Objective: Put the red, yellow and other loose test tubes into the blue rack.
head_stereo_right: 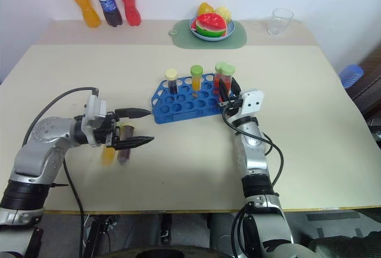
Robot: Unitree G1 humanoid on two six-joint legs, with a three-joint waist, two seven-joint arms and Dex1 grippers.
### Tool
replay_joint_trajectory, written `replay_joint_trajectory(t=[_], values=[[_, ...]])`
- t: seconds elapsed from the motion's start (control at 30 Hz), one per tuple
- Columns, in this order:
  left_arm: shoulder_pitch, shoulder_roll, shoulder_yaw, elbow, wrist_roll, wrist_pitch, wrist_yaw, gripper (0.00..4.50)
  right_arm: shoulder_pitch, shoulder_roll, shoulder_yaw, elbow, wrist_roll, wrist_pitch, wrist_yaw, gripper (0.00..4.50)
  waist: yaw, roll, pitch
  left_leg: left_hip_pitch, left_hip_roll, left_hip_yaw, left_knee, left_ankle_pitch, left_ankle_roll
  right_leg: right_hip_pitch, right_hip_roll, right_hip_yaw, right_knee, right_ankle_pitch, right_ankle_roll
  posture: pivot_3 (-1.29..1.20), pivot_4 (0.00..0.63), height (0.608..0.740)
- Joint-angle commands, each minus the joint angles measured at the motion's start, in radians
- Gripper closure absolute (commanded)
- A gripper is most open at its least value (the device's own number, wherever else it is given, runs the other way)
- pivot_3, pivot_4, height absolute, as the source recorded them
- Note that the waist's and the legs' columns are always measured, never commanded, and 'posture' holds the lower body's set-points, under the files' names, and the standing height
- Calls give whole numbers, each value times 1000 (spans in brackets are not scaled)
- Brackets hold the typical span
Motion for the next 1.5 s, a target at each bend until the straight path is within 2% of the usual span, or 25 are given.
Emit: replay_joint_trajectory(t=[0.03,0.2,0.27,0.37,0.53,0.63,0.73,0.83,0.9,1.0,1.13,1.3,1.5], values=[[-7,-5,28,-17,-24,0,13,664,28,0,-4,-3,9,-24,11,2680,0,0,0,0,0,0,0,0,0,1,0,0,0,0,0,0,150,740],[9,-18,53,-47,-61,61,87,664,77,-36,35,-88,-50,-15,16,150,2,1,1,0,0,0,0,0,0,1,0,0,-1,0,0,0,150,740],[24,-34,79,-84,-84,107,162,664,118,-74,56,-159,-78,12,36,150,2,1,1,0,0,-1,-1,0,0,0,0,0,-1,0,0,0,150,740],[55,-65,127,-191,-84,210,364,664,189,-153,82,-289,-87,85,91,150,6,1,1,0,0,-1,-1,0,0,1,-1,0,-1,0,0,0,150,740],[57,-29,203,-306,-181,437,537,664,332,-309,52,-552,-13,269,189,150,8,1,1,0,-1,-2,-1,0,0,1,-1,-1,-2,0,0,0,150,740],[7,4,271,-338,-308,668,681,664,421,-427,11,-699,66,386,273,150,8,0,1,0,-1,-2,-1,0,0,2,-1,-1,-3,0,0,0,150,740],[-49,75,284,-359,-342,940,830,664,463,-487,-11,-784,123,452,318,150,5,0,1,1,-1,-3,-1,0,0,4,-1,-1,-5,0,0,0,150,740],[-170,62,335,-316,-388,1238,935,664,493,-542,-28,-868,218,546,382,150,7,0,1,2,0,-4,-2,0,0,4,0,-1,-5,0,0,0,150,740],[-236,84,341,-245,-424,1358,995,664,493,-577,-33,-916,290,615,425,150,9,-2,1,1,-1,-4,-1,0,0,4,0,-2,-5,0,1,0,150,740],[-284,120,317,-132,-496,1382,1131,664,457,-594,-27,-934,332,660,445,150,5,-2,1,1,-1,-4,-1,0,0,5,0,-2,-6,0,1,0,150,740],[-340,252,208,29,-707,1382,1293,664,418,-611,-5,-945,372,699,500,150,8,-5,3,1,-1,-5,-2,0,0,4,0,-2,-6,0,0,0,150,740],[-388,343,101,166,-967,1382,1474,664,416,-647,8,-971,409,721,585,150,13,-6,4,1,-2,-4,-2,0,0,4,-3,-2,-7,-2,-2,0,150,740],[-402,388,8,262,-1193,1364,1671,664,439,-681,11,-979,381,670,668,150,11,-7,4,0,-2,-4,-2,0,0,5,-3,-2,-7,-2,-2,0,150,740]])
